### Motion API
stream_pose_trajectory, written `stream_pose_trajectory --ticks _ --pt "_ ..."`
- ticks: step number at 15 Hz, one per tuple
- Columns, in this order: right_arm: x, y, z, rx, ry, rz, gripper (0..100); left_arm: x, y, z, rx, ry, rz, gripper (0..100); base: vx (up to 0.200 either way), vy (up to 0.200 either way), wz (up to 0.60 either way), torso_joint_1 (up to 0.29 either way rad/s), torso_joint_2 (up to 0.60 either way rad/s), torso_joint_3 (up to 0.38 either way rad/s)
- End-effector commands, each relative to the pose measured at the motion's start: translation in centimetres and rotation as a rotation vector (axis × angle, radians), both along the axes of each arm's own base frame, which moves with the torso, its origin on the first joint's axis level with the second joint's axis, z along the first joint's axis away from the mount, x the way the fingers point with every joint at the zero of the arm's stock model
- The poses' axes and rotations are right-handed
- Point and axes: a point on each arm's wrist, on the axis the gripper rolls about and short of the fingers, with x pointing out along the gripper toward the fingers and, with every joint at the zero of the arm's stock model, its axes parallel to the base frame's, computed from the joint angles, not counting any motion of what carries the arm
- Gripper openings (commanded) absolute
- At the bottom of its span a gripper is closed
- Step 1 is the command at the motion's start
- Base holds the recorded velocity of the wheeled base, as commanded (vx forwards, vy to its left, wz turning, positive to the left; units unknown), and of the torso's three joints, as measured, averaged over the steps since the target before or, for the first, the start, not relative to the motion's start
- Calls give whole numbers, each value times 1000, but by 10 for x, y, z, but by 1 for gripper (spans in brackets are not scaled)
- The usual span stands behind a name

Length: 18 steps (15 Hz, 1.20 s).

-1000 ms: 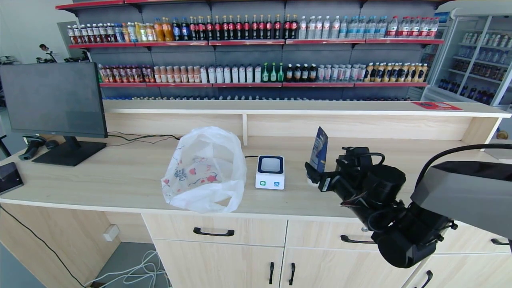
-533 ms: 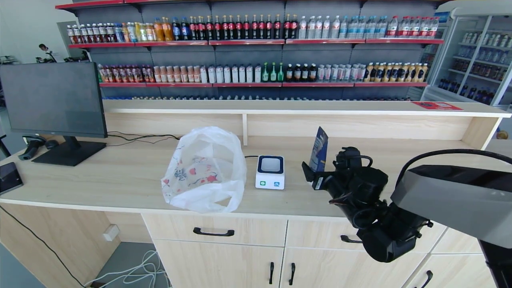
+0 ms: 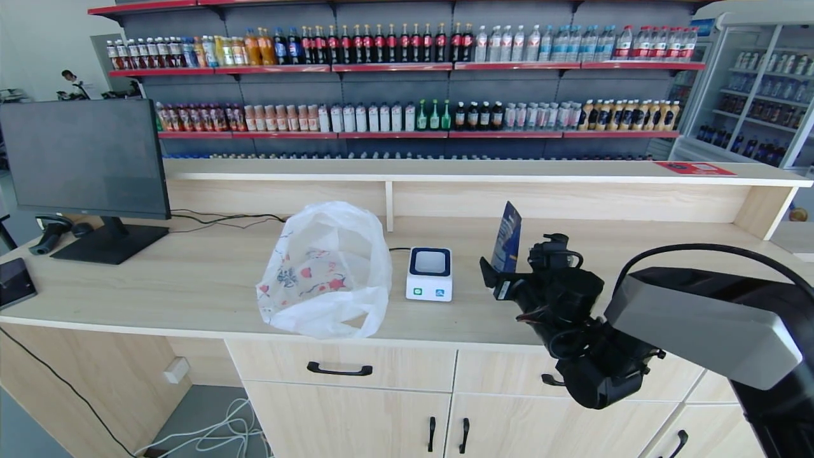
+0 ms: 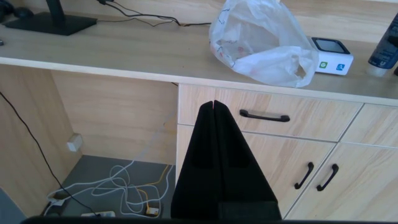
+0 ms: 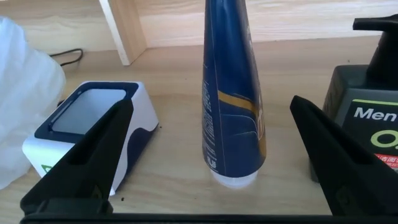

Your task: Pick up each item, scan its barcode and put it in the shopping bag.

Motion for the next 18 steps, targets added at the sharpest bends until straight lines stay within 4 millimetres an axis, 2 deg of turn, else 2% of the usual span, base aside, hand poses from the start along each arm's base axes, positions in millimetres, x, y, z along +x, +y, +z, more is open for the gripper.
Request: stream_pose_trajectory --ticks 1,7,16,18 --pt "8 -2 -8 0 0 -12 100 0 0 0 -1 0 0 0 0 0 0 0 0 0" --pt "32 -9 -16 6 -22 -45 100 0 0 0 -1 0 0 0 0 0 0 0 0 0" --pt "38 -14 -29 6 14 -51 100 0 0 0 -1 0 0 0 0 0 0 0 0 0" --pt "46 -12 -26 17 -10 -51 100 0 0 0 -1 0 0 0 0 0 0 0 0 0"
